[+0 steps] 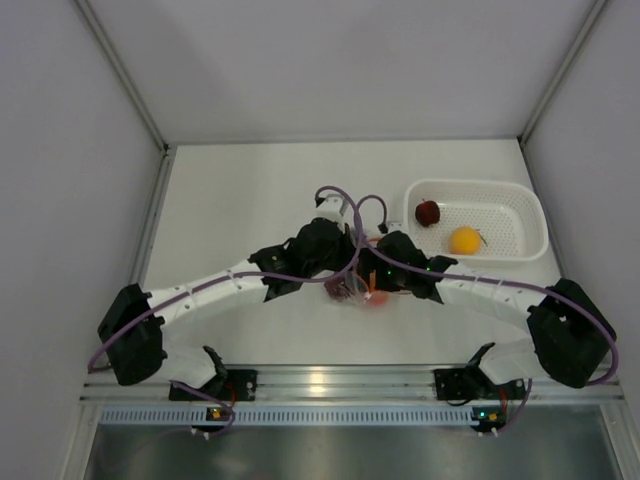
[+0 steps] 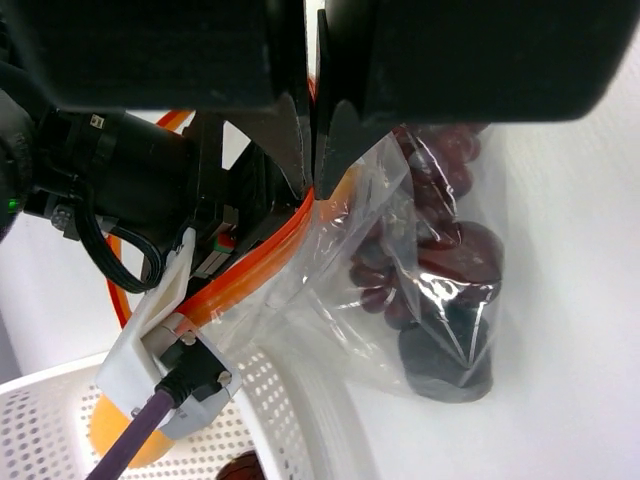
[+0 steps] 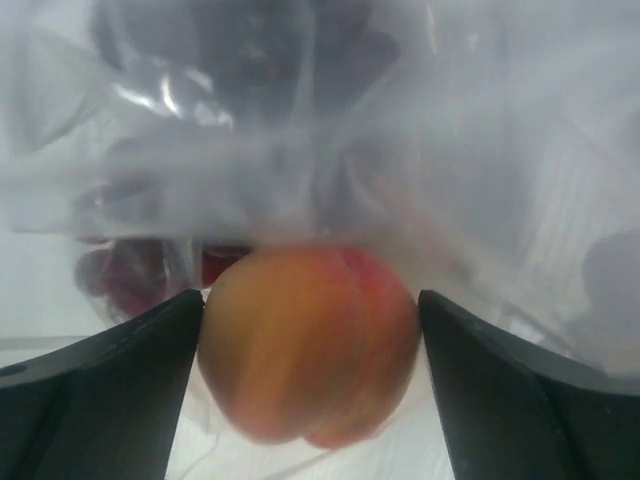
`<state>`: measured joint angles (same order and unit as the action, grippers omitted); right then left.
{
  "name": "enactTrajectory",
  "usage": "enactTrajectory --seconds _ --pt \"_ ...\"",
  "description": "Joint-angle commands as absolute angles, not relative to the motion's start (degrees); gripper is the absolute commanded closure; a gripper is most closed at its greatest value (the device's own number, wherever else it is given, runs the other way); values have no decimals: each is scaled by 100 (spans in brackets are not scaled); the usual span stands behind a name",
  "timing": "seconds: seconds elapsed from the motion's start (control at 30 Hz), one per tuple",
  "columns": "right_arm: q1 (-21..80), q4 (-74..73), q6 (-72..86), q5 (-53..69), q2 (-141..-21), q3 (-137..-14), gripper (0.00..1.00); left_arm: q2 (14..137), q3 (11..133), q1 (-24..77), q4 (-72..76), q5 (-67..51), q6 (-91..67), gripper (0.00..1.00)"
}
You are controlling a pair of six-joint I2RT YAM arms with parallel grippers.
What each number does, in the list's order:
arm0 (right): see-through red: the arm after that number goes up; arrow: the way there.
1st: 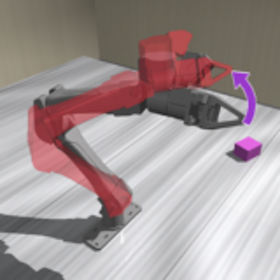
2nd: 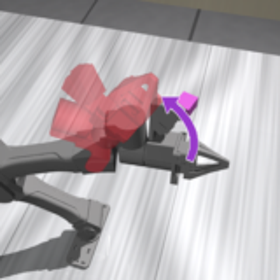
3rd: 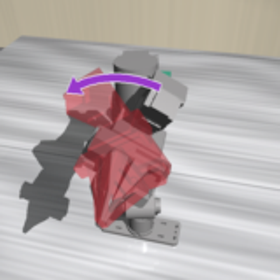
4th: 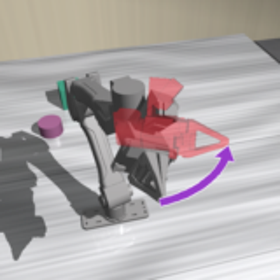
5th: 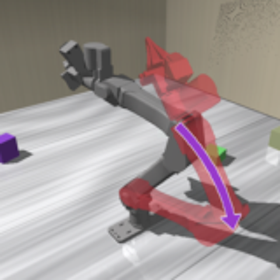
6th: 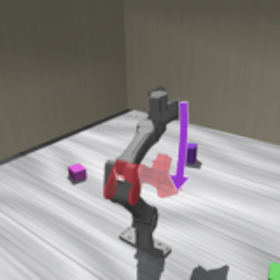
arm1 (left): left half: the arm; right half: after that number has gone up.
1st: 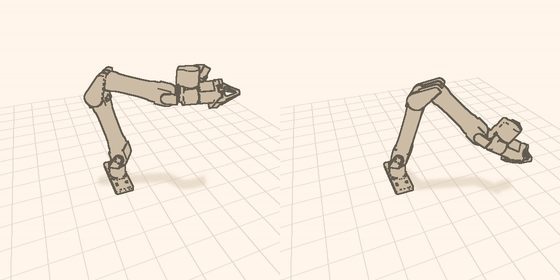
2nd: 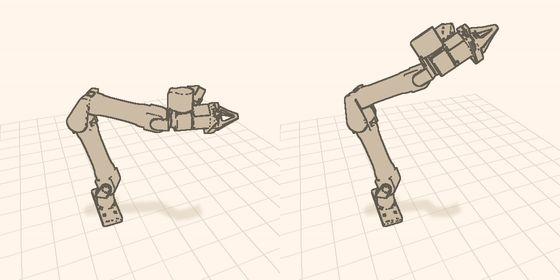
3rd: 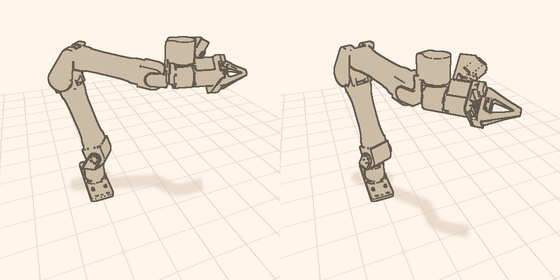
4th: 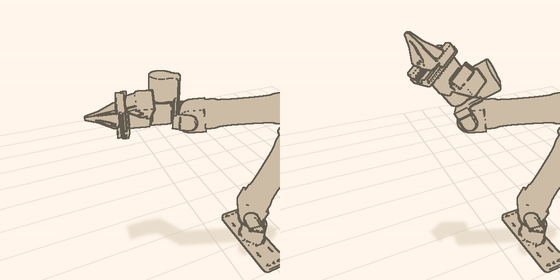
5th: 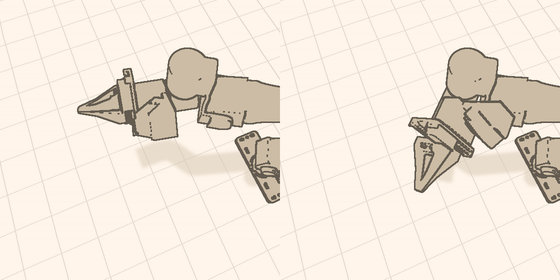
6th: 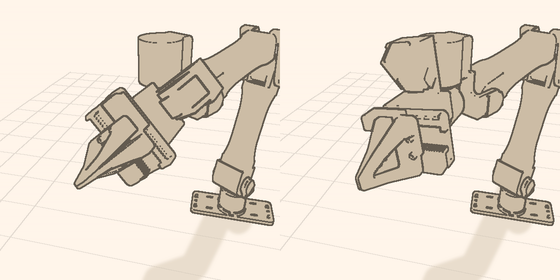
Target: Open the zip-top bag and remove the fake food
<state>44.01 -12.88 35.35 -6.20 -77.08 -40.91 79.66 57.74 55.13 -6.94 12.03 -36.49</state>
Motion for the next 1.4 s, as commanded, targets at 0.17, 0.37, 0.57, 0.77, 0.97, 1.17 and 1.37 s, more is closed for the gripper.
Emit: enactTrajectory --seconds 0.17,0.37,0.57,0.77,0.97,1.17,1.37 --pt "4693 -1608 3586 -641 -8130 -3903 10 8068 5774 5616 -352 1107 -3727 100" --pt "4702 -1608 3735 -914 -7709 -3806 35 8077 5783 5607 -343 1125 -3718 100" --pt "4720 -1828 3630 -1230 -7331 -4086 43 8068 5757 5608 -343 1151 -3718 100" --pt "4711 -2030 3375 -1371 -7075 -4526 43 8121 5774 5616 -351 1107 -3727 100" --pt "4720 -2013 2884 -1169 -6943 -4956 44 8218 5827 5616 -343 1125 -3709 100" --pt "4702 -2101 2540 -1362 -6575 -5229 48 8235 5775 5616 -352 1300 -3692 100" --pt "4667 -2320 2435 -1380 -6135 -5440 50 8200 5704 5607 -343 1529 -3744 100"
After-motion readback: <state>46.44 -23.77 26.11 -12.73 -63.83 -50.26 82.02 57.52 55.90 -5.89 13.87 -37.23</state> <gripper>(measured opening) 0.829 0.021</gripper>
